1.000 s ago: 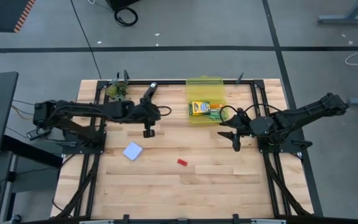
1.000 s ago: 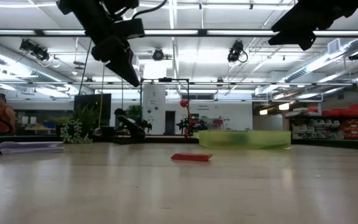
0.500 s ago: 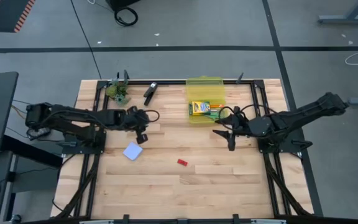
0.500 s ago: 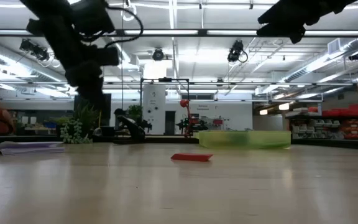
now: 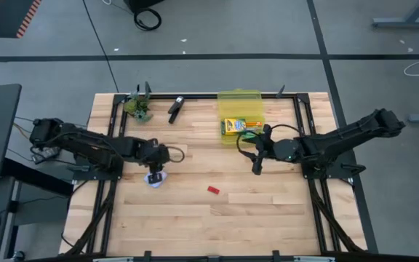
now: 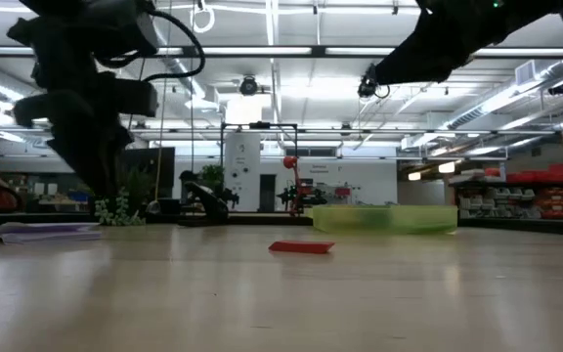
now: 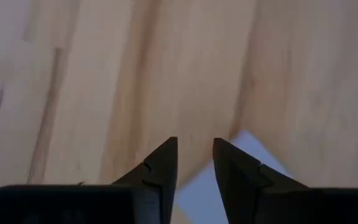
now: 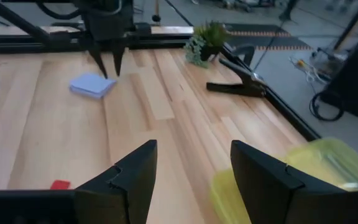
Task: Pack school essentials
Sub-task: Put the blue sticky notes into the yellow supply box
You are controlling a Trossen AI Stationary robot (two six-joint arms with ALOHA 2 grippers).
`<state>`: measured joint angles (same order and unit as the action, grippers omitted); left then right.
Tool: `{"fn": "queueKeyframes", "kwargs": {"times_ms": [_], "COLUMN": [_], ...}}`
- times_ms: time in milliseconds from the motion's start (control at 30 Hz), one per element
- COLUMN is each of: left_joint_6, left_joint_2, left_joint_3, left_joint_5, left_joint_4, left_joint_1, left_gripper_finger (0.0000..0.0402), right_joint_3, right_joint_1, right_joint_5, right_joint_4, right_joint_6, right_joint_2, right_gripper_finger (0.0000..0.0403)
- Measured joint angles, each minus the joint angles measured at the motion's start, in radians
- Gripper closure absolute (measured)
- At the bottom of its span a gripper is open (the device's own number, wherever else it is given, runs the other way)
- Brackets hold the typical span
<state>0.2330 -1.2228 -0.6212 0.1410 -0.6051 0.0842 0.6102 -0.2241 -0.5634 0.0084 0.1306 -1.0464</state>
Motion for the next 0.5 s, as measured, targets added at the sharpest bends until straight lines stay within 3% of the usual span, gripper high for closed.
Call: {"fn": "queueKeyframes", "kwargs": {"times_ms": [133, 367, 500], "left_joint_6": [-0.062, -0.281, -0.293], "left_joint_2": [0.0, 0.0, 0.0], "left_joint_3": [-0.001, -0.038, -0.049], "left_joint_5": [-0.002, 0.007, 0.077], "left_joint_4": [-0.036, -0.09, -0.116], "left_joint_1": [0.078, 0.173, 0.199], "left_gripper_finger": [0.0253, 0.0154, 0.0096], "right_joint_3": [0.0, 0.0, 0.0], "right_joint_1": [0.033, 0.096, 0.137], "right_joint_5": [0.076, 0.207, 0.259], "right_joint_4": [0.098, 0.205, 0.236], "right_joint_6": [-0.069, -0.136, -0.16], "right_joint_2": [-0.042, -0.126, -0.165], "right_gripper_finger": [0.0191, 0.0191, 0.0191]}}
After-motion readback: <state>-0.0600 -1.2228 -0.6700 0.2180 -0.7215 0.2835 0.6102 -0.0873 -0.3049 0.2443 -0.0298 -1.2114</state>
